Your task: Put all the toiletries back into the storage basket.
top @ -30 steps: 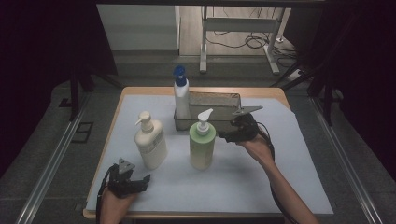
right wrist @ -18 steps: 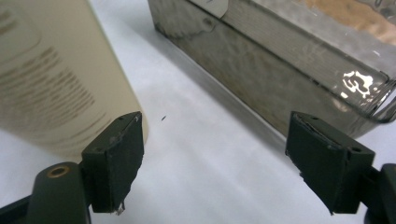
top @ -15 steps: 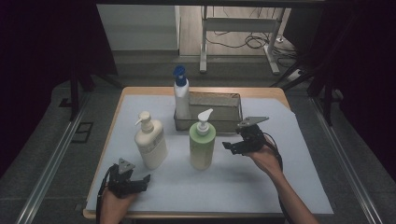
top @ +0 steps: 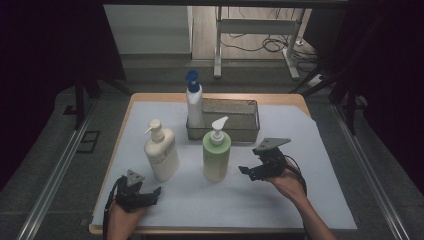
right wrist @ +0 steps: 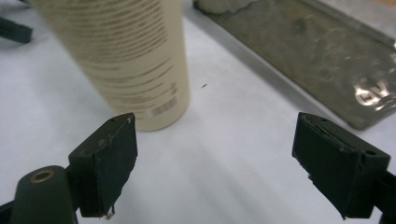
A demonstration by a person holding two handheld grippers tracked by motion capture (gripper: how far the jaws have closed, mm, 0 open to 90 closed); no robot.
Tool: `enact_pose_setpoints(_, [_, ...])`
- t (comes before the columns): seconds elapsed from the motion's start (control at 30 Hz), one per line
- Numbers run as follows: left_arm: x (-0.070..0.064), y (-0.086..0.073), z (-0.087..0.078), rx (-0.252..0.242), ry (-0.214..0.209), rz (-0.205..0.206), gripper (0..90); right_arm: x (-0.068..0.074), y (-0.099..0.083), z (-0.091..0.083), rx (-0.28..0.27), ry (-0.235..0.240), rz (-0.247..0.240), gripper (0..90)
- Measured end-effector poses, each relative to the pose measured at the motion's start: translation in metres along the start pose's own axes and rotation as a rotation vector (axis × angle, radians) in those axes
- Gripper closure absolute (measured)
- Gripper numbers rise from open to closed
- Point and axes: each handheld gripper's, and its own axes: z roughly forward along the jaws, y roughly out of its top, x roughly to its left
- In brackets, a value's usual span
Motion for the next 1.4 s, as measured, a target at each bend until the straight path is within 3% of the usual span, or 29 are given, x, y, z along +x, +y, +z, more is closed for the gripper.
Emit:
enact_pose_setpoints(0.43, [0.000,0.000,0.000,0.000,0.000,0.000,11.9,0.019,0.001,0.007,-0.024,0.071,-0.018,9.6])
enact_pose_setpoints(0.97, [0.000,0.000,0.000,-0.003,0.000,-0.004,11.9,0.034,0.035,0.017,-0.055,0.101,-0.068,1.0])
enact_pose_setpoints(1.4, [0.000,0.000,0.000,-0.003,0.000,0.001,11.9,0.045,0.056,0.030,-0.057,0.108,-0.091,1.5])
